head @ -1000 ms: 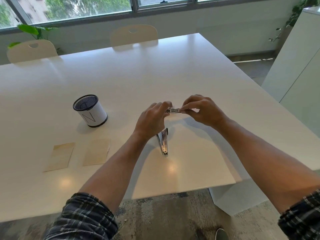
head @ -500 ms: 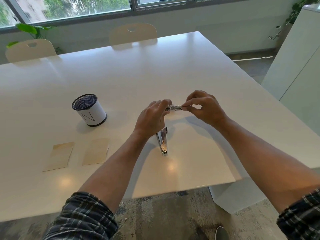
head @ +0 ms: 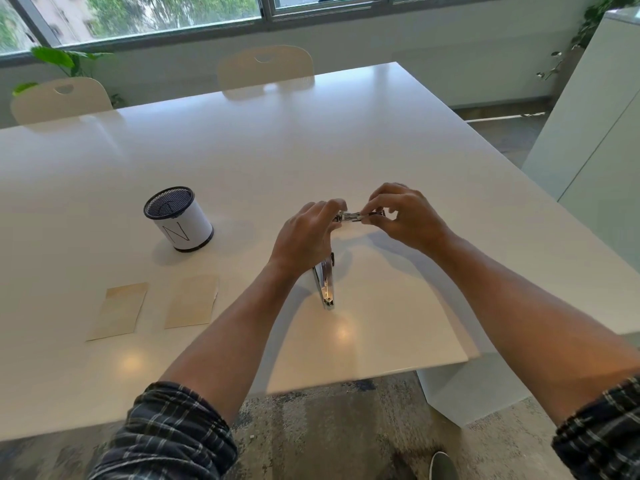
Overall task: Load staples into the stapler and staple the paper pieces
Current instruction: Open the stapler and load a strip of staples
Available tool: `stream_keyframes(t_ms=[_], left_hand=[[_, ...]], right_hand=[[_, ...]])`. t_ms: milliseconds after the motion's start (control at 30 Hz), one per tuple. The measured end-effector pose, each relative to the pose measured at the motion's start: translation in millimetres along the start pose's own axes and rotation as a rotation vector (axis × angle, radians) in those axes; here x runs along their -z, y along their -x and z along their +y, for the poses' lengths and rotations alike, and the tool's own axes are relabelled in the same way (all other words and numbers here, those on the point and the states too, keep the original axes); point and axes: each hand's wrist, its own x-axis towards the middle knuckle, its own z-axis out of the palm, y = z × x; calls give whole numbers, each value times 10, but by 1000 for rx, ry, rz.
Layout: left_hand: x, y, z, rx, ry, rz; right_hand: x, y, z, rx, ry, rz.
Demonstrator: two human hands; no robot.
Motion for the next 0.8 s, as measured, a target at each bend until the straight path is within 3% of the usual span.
stream_keyframes(t_ms=[233,500,633,800], left_hand=[[31,-12,10,-38,-34,0],[57,-12,10,-87,-112,-44],[61,-12,14,-89,-115,-37],[51,-20,22,-88,-118,-26]], right_hand=[[-10,49,-13,-24,-62,38],[16,141,67,-178,-144,118],[28,158,81,-114,-132,114],[1,144,64,-29,-77,-6]])
